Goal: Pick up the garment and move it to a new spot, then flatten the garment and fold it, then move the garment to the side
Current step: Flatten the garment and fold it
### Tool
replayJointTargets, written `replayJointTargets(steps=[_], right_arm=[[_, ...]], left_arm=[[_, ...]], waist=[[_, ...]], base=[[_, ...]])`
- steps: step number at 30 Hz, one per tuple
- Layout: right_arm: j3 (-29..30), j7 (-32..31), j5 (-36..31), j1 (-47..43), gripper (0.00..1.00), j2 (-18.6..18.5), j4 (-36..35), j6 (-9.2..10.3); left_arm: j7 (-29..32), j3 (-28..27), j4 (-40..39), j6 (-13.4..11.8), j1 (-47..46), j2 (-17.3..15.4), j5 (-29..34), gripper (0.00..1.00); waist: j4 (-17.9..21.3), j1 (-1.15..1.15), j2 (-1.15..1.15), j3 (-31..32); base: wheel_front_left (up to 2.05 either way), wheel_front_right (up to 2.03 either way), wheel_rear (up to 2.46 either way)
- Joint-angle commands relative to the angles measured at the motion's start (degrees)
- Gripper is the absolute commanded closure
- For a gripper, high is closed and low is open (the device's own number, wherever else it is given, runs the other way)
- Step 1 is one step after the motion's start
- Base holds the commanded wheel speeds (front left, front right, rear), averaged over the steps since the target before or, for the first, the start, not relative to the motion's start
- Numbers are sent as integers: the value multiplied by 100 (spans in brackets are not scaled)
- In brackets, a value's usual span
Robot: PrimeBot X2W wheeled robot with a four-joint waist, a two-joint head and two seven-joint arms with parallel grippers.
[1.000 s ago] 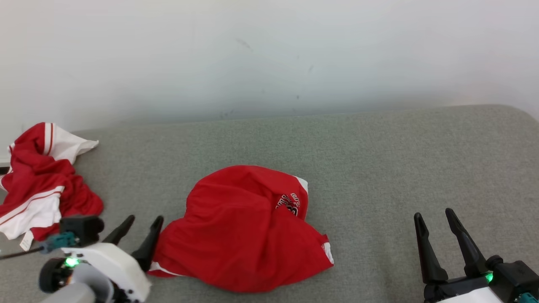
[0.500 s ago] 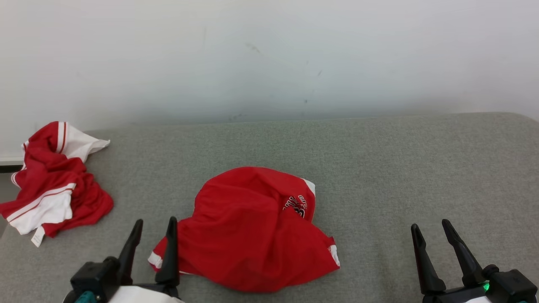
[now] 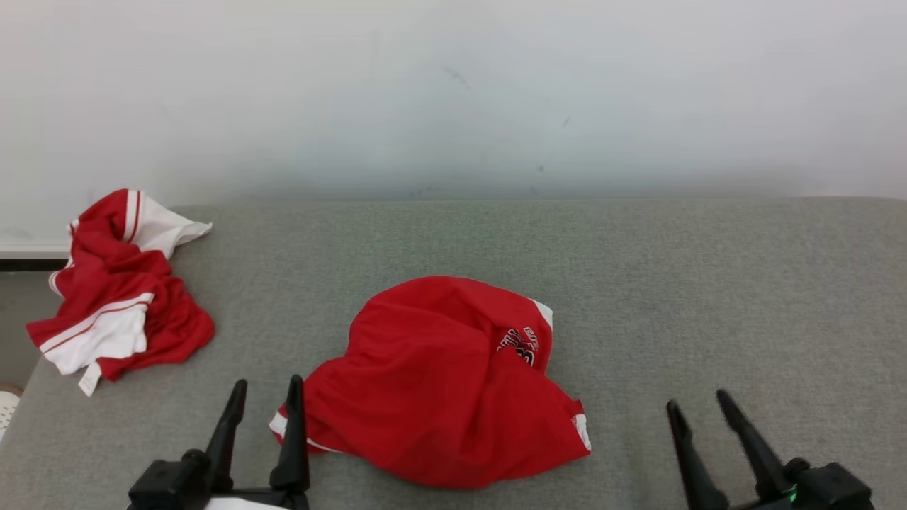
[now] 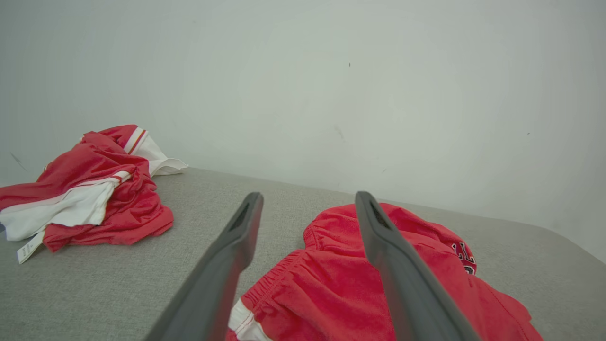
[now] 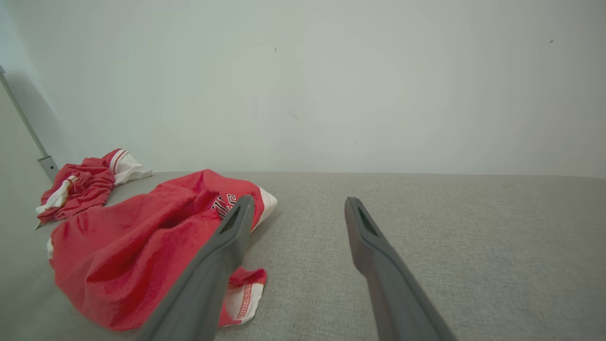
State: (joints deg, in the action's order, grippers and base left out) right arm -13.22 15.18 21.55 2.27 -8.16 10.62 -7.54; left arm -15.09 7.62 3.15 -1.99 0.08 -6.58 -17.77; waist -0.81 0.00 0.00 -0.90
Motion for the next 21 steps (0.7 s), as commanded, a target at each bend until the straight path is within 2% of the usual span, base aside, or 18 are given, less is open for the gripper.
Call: replayJointTargets(steps=[1,5,11,16,21], right_arm=[[-75,-6,74,20,0,-83,76,10],[-763,-121,336,249,0,-352,472,10],[-1835,-884,1009,792,0,-739,996,10],[-2322,-1351,1491,1234,0,-868,1448,10],[-2632,-1452,1734,1584,0,-875,1878,10]], left_arm=[[-11,-30,27,51,-32,34,78,0],[-10,-176,88,292,-104,180,226,0],[-9,-318,197,498,-151,314,366,0],[-8,-383,242,585,-202,344,410,0],[-8,-411,291,616,-230,357,377,0]], waist=[[-36,0,0,-2],[-165,0,0,-39],[-423,0,0,-87],[-687,0,0,-154],[-944,0,0,-207]], base=[[0,0,0],[0,0,0],[0,0,0],[0,0,0],[0,0,0]])
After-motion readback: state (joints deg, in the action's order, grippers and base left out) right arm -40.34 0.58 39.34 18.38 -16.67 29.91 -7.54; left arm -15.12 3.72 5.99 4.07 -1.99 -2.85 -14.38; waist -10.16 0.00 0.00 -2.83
